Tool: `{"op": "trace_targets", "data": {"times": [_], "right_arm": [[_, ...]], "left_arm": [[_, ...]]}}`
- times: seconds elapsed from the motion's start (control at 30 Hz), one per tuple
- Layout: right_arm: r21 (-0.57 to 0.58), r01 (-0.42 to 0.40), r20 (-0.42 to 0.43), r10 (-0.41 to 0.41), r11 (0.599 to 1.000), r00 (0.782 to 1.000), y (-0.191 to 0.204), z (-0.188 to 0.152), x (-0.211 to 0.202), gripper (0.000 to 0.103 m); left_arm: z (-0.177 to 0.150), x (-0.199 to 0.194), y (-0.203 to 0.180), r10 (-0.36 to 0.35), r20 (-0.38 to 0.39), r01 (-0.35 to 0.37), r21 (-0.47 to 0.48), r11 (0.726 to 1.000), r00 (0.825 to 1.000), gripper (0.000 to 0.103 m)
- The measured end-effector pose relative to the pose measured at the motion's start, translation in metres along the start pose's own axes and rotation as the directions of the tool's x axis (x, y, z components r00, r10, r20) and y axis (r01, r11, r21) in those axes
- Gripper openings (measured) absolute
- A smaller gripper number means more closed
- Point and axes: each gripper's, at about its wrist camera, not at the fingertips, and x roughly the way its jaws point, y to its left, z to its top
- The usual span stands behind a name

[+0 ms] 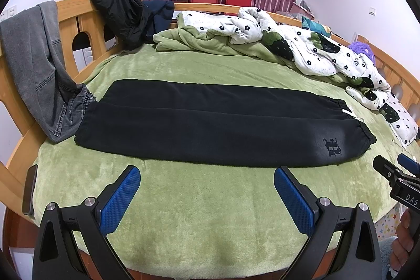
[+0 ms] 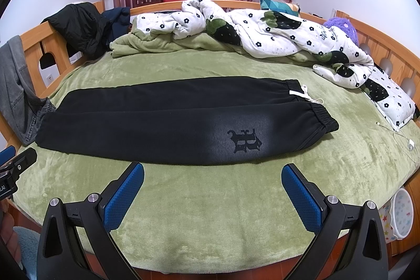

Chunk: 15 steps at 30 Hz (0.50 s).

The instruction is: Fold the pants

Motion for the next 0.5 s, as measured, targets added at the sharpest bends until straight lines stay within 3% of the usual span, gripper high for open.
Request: {"op": "trace_targets", "data": {"times": [0.5], "right_arm": [[-0.009, -0.017, 0.000, 0.017, 1.000, 1.000, 0.007, -0.002, 0.007, 0.103]], "left_arm": [[0.001, 0.010, -0.009, -0.048, -0.018, 0.048, -0.013, 0.999, 0.999, 0.102]]}}
